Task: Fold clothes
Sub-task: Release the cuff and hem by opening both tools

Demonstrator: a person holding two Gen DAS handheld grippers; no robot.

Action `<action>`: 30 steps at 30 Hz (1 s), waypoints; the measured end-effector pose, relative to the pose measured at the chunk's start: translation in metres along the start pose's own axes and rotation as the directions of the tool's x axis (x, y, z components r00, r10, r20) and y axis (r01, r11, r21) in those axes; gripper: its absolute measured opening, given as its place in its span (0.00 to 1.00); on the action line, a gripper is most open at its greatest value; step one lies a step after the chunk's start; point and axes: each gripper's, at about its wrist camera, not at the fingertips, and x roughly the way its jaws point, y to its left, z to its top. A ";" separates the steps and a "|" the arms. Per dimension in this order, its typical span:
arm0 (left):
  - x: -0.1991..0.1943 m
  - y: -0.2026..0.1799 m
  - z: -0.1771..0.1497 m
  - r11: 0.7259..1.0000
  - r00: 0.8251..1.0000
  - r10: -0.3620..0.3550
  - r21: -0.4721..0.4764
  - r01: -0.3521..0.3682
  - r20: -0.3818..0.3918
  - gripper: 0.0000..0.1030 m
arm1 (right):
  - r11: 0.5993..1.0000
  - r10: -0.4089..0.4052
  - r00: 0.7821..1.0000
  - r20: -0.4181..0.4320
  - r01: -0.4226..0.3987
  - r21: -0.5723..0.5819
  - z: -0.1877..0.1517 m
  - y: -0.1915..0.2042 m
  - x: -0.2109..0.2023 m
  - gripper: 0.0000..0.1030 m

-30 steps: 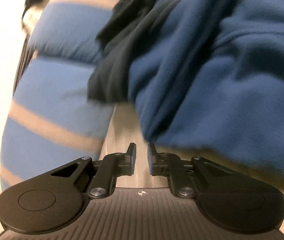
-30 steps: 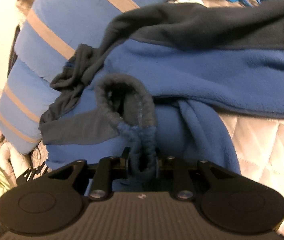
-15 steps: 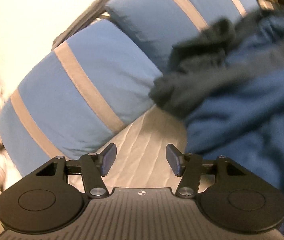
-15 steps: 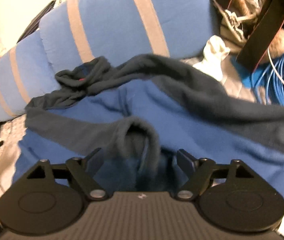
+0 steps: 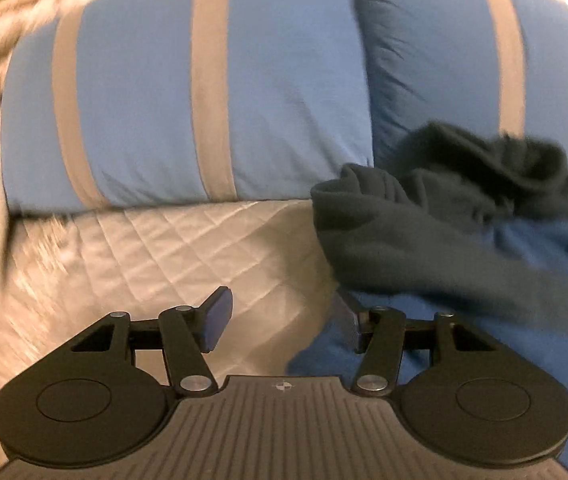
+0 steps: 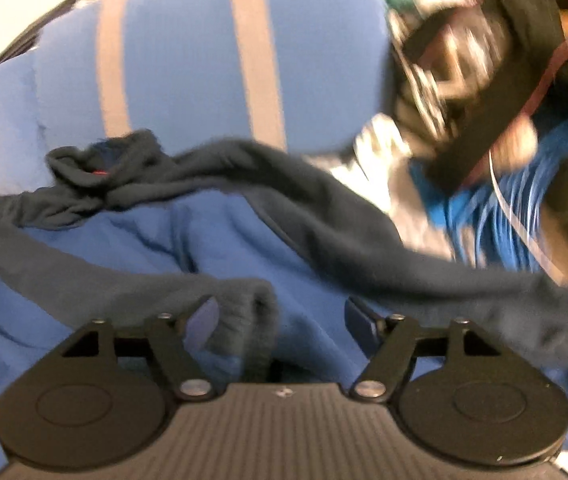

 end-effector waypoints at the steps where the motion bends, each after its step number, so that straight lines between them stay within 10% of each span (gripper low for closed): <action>1: 0.003 0.007 -0.004 0.999 0.999 -0.026 -0.028 0.026 0.024 0.50 | 1.000 0.014 1.000 0.016 -0.014 -0.027 0.005 0.011 -0.006 0.83; 6: 0.023 0.053 -0.020 0.956 0.978 -0.208 -0.203 0.210 0.032 0.50 | 0.982 0.122 0.990 0.068 -0.111 -0.156 0.030 0.069 -0.021 0.89; 18: 0.069 0.078 -0.049 0.761 0.824 -0.566 -0.377 0.527 0.009 0.51 | 0.901 0.357 0.934 -0.024 -0.351 -0.256 0.048 0.194 0.038 0.89; 30: 0.056 0.064 -0.050 0.813 0.852 -0.523 -0.281 0.510 0.033 0.18 | 0.776 0.474 0.881 -0.007 -0.421 -0.469 0.065 0.340 0.108 0.71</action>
